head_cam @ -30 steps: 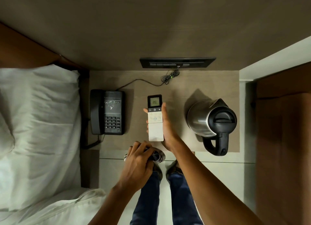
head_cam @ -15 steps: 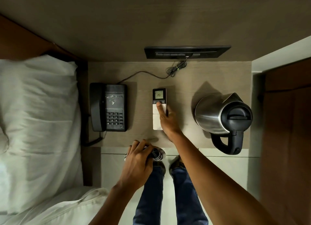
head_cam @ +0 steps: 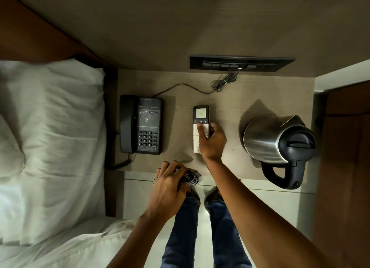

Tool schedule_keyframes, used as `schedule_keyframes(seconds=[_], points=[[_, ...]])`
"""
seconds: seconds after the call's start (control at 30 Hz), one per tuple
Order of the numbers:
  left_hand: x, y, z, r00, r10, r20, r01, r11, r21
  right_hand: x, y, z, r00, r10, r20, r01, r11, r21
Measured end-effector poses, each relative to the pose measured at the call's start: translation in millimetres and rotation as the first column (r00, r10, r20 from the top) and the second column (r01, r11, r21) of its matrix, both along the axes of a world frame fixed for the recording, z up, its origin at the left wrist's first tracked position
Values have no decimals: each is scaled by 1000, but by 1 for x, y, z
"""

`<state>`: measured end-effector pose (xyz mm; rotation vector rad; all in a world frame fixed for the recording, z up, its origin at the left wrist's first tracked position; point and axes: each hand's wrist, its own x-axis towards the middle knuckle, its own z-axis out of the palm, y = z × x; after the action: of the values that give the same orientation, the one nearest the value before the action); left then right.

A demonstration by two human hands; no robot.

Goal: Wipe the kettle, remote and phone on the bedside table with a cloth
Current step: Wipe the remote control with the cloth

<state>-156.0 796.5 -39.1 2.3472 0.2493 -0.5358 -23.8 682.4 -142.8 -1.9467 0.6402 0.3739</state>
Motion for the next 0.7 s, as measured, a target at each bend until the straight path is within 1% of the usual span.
schedule_keyframes(seconds=[0.2,0.3,0.47,0.7], points=[[4,18,6,996,86,33,-87,996,8,-2,5,8,999,-33,2,33,998,-52],[7,27,9,994,99,47,-99,995,10,-2,7,11,999,-38,-8,37,996,-76],[7,37,6,990,119,73,-121,993,12,-2,9,16,999,11,-43,-19,982,-188],[5,45,6,988,145,58,-146,989,2,-5,11,19,998,29,-53,-41,969,-242]])
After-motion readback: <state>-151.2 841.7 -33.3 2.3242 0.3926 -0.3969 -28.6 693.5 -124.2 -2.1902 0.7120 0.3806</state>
